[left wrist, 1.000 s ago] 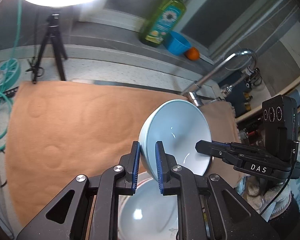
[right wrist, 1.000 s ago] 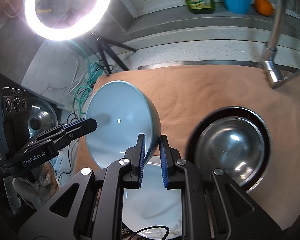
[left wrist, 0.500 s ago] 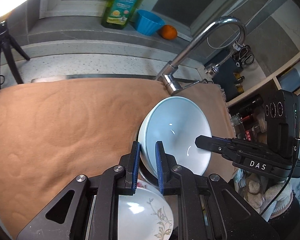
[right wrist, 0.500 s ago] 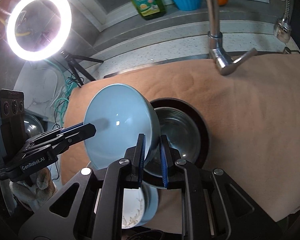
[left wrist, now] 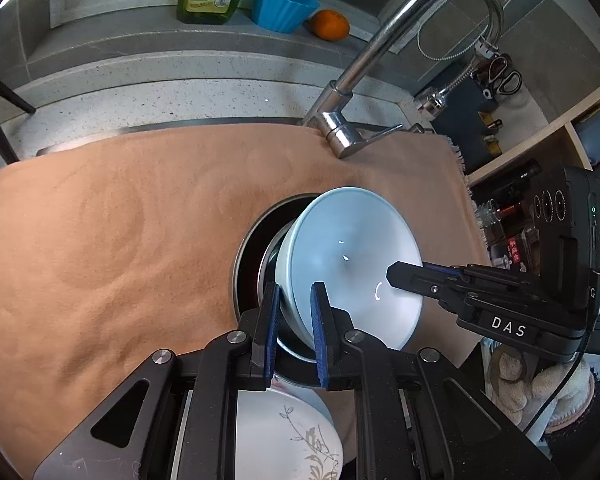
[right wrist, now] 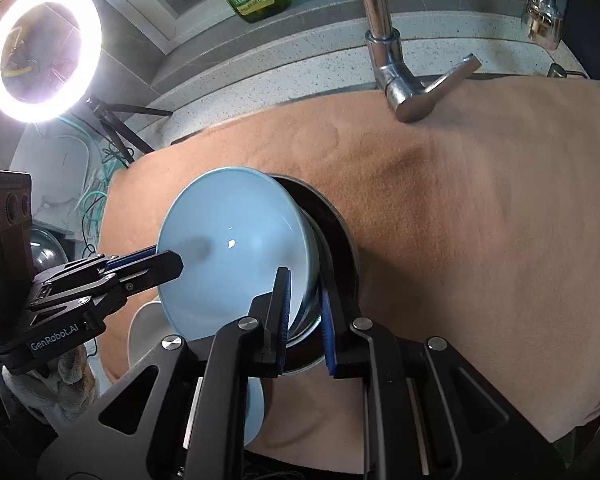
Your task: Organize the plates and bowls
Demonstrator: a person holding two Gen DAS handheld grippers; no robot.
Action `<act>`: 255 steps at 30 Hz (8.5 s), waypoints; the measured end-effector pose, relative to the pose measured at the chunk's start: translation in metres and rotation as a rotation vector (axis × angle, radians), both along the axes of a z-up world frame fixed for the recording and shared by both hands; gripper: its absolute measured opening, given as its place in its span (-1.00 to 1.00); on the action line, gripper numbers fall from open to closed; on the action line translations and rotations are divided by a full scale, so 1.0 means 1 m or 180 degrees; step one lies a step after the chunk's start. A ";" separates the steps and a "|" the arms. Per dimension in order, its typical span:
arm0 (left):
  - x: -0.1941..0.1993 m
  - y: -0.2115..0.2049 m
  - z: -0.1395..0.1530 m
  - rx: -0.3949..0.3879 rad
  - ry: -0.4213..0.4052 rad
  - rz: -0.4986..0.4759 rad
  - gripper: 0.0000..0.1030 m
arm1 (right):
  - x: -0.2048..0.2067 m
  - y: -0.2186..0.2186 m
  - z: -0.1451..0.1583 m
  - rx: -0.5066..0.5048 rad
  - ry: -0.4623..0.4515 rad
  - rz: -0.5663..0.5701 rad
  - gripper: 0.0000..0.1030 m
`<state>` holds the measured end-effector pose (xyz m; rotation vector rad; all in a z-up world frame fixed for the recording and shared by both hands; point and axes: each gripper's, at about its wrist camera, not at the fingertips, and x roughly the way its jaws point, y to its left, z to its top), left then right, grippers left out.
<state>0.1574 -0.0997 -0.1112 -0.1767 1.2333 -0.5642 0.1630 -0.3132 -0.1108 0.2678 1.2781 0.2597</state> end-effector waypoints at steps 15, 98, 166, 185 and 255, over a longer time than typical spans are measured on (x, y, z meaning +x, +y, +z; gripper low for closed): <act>0.000 -0.006 -0.011 0.0139 0.0089 0.0031 -0.73 | 0.000 0.001 -0.011 -0.0027 0.0026 0.0067 -0.72; -0.009 0.019 -0.036 0.0073 0.0183 0.0633 -0.81 | -0.006 -0.047 -0.045 0.0837 0.0087 -0.0203 -0.75; -0.128 0.115 0.000 0.0158 0.0099 0.0742 -0.79 | -0.121 0.066 -0.007 0.0792 0.0092 0.0109 -0.75; -0.131 0.116 -0.005 0.0210 0.0119 0.0831 -0.82 | -0.124 0.072 -0.002 0.0750 0.0029 0.0189 -0.75; -0.197 0.112 0.048 0.0591 -0.1013 0.0840 0.33 | -0.205 0.089 0.079 -0.0399 -0.1395 0.0106 0.66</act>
